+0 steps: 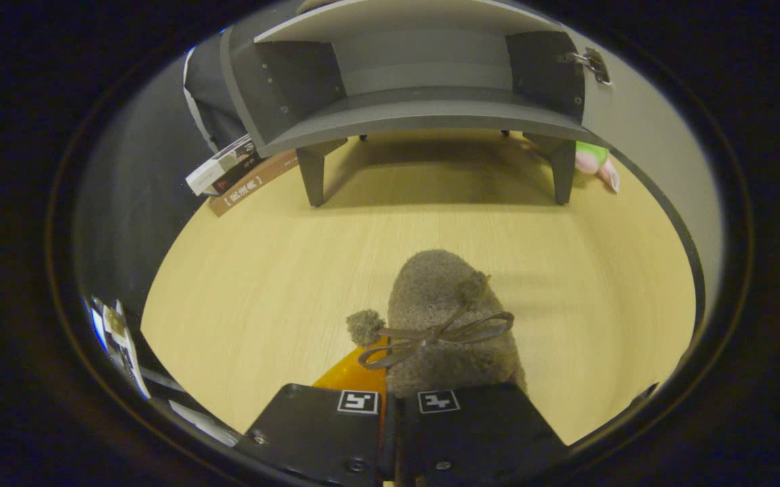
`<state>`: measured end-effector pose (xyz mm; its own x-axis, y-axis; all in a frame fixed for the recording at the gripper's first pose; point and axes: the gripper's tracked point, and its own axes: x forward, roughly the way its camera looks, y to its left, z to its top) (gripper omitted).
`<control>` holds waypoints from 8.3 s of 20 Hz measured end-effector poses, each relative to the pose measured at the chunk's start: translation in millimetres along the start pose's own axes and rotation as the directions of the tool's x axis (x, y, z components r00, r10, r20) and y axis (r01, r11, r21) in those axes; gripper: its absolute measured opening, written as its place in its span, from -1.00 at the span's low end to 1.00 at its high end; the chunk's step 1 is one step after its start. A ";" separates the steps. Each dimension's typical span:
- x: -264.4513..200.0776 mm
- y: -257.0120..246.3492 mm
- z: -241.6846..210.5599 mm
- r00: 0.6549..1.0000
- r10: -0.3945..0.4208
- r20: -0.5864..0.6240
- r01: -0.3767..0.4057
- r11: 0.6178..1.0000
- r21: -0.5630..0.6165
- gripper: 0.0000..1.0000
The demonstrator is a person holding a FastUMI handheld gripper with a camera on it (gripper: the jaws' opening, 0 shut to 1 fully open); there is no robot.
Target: Open the shoe cabinet door, grab the shoes and put them into the shoe cabinet, then close the shoe cabinet door.
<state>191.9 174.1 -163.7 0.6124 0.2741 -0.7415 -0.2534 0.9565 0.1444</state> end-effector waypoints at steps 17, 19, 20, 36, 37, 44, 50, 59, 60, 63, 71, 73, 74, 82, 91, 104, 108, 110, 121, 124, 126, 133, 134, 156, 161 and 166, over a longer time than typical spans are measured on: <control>-118.0 5.8 124.9 0.931 0.044 0.361 0.005 0.991 -0.134 -0.87; -139.1 4.5 156.1 0.907 0.028 0.420 0.039 0.988 -0.150 -0.87; -142.7 2.2 168.3 0.895 0.019 0.446 0.057 0.986 -0.157 -0.87; -135.7 25.6 386.5 0.791 -0.036 0.610 0.162 0.975 -0.153 -0.87; -125.8 20.8 398.2 0.797 -0.038 0.603 0.158 0.977 -0.146 -0.87; -55.8 2.3 458.8 0.828 -0.058 0.557 0.149 0.982 -0.119 -0.87; -9.9 -25.6 463.6 0.869 -0.132 0.477 0.132 0.991 0.034 -0.86; 11.9 -23.7 455.7 0.917 -0.102 0.386 0.080 0.994 0.072 -0.24; 9.2 -23.1 455.2 0.916 -0.101 0.388 0.081 0.994 0.067 -0.14; -9.6 -22.0 451.5 0.902 -0.096 0.420 0.076 0.995 0.064 0.08; -56.9 -26.0 429.6 0.855 -0.140 0.499 0.133 0.990 0.050 0.76; -75.0 -28.1 420.5 0.836 -0.157 0.526 0.153 0.987 0.052 0.76; -85.0 -25.1 412.9 0.833 -0.150 0.533 0.147 0.988 0.049 0.77; -207.1 17.5 322.6 0.780 -0.065 0.622 0.111 0.993 -0.036 0.96; -335.1 22.2 183.3 0.720 -0.043 0.692 0.145 0.985 -0.089 1.00; -485.9 -97.6 85.0 0.618 -0.133 0.775 0.244 0.969 -0.028 1.00; -502.7 -159.6 83.0 0.617 -0.128 0.777 0.208 0.978 -0.004 1.00; -509.1 -198.5 91.9 0.610 -0.130 0.782 0.201 0.980 0.006 1.00; -473.1 -266.6 134.7 0.658 0.034 0.752 0.090 0.988 -0.123 1.00; -464.3 -261.6 141.4 0.672 0.068 0.738 0.075 0.984 -0.159 1.00; -454.6 -254.0 142.7 0.681 0.091 0.726 0.068 0.980 -0.186 1.00; -448.6 -232.4 139.8 0.690 0.040 0.723 0.149 0.969 -0.196 0.95; -451.2 -231.8 140.1 0.689 0.015 0.724 0.175 0.967 -0.187 0.90; -405.7 -93.6 120.3 0.698 -0.103 0.708 0.188 0.981 -0.043 0.86; -388.5 -58.4 129.3 0.716 -0.033 0.697 0.123 0.989 -0.080 0.86; -379.1 -34.2 127.5 0.729 0.023 0.684 0.065 0.993 -0.102 0.88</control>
<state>63.9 50.2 196.1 0.9529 0.2897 -0.0896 -0.2884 0.9571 0.0281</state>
